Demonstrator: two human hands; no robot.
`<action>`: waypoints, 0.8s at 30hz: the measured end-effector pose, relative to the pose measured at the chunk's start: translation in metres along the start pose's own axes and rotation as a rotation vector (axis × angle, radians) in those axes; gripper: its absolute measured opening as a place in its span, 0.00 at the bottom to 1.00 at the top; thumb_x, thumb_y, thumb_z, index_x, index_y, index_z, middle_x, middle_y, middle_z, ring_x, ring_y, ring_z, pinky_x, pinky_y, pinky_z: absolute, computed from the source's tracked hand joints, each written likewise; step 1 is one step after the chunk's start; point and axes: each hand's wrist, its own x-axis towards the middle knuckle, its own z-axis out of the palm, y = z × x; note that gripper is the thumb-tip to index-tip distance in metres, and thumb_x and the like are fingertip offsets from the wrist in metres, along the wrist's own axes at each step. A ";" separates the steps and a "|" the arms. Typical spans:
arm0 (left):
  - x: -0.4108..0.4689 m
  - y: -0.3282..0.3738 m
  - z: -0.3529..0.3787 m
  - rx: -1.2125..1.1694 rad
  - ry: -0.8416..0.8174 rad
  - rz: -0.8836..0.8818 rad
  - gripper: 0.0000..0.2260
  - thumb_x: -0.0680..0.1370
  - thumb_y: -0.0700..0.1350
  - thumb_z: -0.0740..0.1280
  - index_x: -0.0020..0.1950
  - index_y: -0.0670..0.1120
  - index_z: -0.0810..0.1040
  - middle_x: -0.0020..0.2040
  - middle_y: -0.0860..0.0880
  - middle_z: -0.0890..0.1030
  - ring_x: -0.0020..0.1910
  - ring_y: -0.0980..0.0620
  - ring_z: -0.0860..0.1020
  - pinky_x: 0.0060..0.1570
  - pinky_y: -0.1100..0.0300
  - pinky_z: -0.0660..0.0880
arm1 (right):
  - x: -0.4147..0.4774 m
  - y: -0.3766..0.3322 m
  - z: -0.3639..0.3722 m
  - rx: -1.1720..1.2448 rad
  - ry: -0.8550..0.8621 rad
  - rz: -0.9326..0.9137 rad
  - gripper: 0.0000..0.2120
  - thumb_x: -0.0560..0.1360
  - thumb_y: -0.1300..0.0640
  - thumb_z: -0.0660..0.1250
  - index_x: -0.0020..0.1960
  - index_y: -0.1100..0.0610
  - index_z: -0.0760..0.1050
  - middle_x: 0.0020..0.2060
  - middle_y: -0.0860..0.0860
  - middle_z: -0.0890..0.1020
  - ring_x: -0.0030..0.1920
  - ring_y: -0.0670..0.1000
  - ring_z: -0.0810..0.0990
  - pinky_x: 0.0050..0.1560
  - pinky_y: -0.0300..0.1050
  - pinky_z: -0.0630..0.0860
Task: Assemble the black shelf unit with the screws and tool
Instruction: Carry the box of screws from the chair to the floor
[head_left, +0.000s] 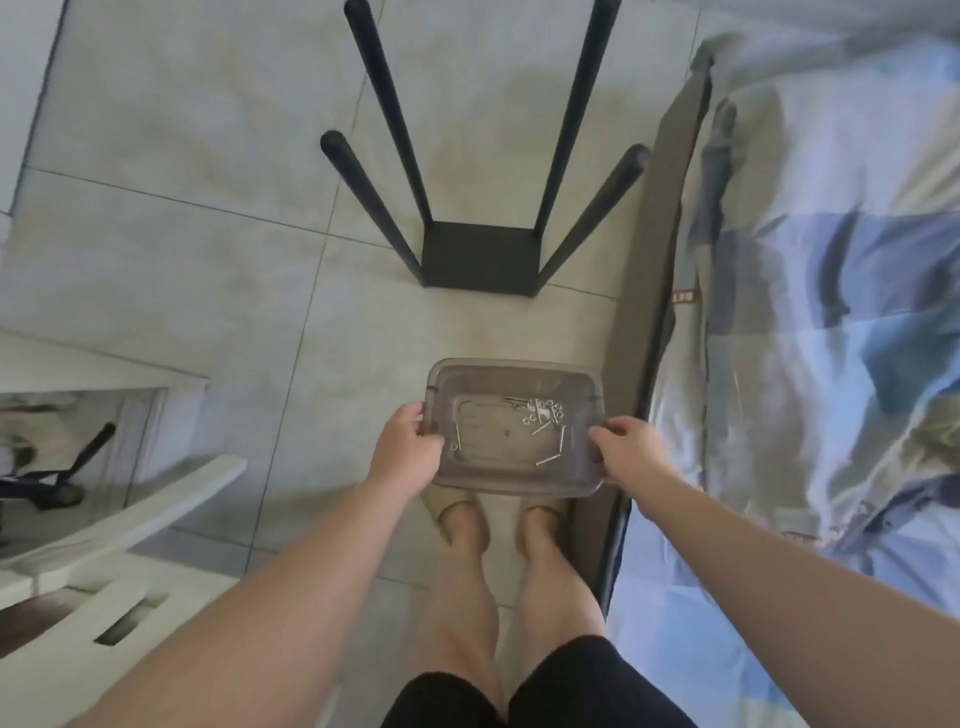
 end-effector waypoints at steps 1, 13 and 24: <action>0.021 -0.009 0.006 0.001 -0.015 -0.014 0.19 0.75 0.35 0.67 0.64 0.50 0.75 0.45 0.54 0.82 0.47 0.48 0.83 0.49 0.54 0.79 | 0.021 0.004 0.012 -0.009 -0.001 0.015 0.10 0.77 0.57 0.66 0.50 0.64 0.80 0.46 0.61 0.84 0.49 0.63 0.82 0.51 0.56 0.81; 0.274 -0.071 0.112 -0.007 -0.098 0.038 0.13 0.75 0.40 0.70 0.56 0.52 0.75 0.48 0.50 0.83 0.45 0.50 0.83 0.40 0.58 0.77 | 0.295 0.039 0.105 0.056 0.029 0.014 0.03 0.78 0.56 0.68 0.46 0.52 0.75 0.40 0.53 0.80 0.42 0.56 0.76 0.50 0.51 0.76; 0.323 -0.081 0.124 0.050 -0.210 0.044 0.19 0.76 0.42 0.73 0.66 0.51 0.75 0.58 0.54 0.82 0.53 0.55 0.80 0.51 0.60 0.74 | 0.338 0.033 0.126 0.166 -0.094 0.109 0.22 0.79 0.55 0.70 0.70 0.60 0.73 0.61 0.54 0.77 0.57 0.52 0.74 0.67 0.52 0.73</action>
